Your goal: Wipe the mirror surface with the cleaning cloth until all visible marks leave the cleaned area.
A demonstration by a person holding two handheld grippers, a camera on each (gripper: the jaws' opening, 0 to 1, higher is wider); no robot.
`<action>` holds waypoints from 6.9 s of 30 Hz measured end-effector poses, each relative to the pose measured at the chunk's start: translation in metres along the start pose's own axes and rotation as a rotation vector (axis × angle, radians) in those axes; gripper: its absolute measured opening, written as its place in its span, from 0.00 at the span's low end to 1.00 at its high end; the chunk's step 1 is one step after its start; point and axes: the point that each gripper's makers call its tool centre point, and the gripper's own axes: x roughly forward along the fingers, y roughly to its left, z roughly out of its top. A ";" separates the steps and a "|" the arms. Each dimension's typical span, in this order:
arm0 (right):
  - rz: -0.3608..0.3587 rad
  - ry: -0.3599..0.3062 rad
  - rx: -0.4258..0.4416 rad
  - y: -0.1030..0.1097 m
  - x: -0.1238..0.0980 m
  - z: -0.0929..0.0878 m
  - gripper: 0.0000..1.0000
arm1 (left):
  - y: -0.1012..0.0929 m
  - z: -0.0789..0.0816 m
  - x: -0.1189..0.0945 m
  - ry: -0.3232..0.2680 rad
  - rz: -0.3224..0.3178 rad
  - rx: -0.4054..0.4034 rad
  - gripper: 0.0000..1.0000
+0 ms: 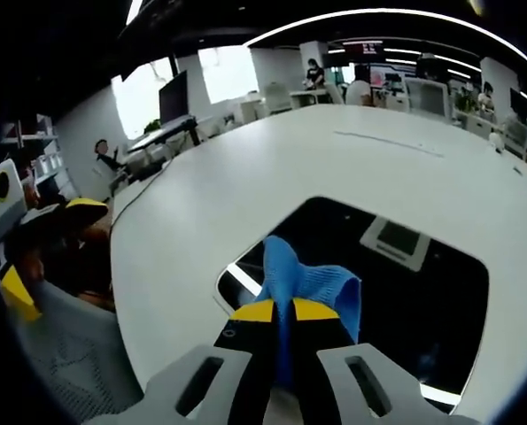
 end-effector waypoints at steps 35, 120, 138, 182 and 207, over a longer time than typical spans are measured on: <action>-0.005 0.070 -0.033 -0.011 -0.012 -0.011 0.00 | -0.002 -0.005 0.002 0.027 -0.004 0.010 0.86; -0.187 0.015 0.047 -0.118 0.031 0.041 0.01 | 0.003 -0.003 0.004 0.018 0.000 0.008 0.84; -0.235 0.015 0.078 -0.142 0.006 0.026 0.01 | 0.000 -0.001 0.005 0.011 -0.010 0.005 0.82; -0.191 0.041 0.227 -0.068 -0.046 -0.027 0.00 | -0.002 -0.007 0.004 0.041 -0.011 0.010 0.82; -0.176 0.033 0.272 -0.063 -0.074 -0.046 0.00 | -0.002 -0.011 0.005 0.071 -0.013 0.013 0.81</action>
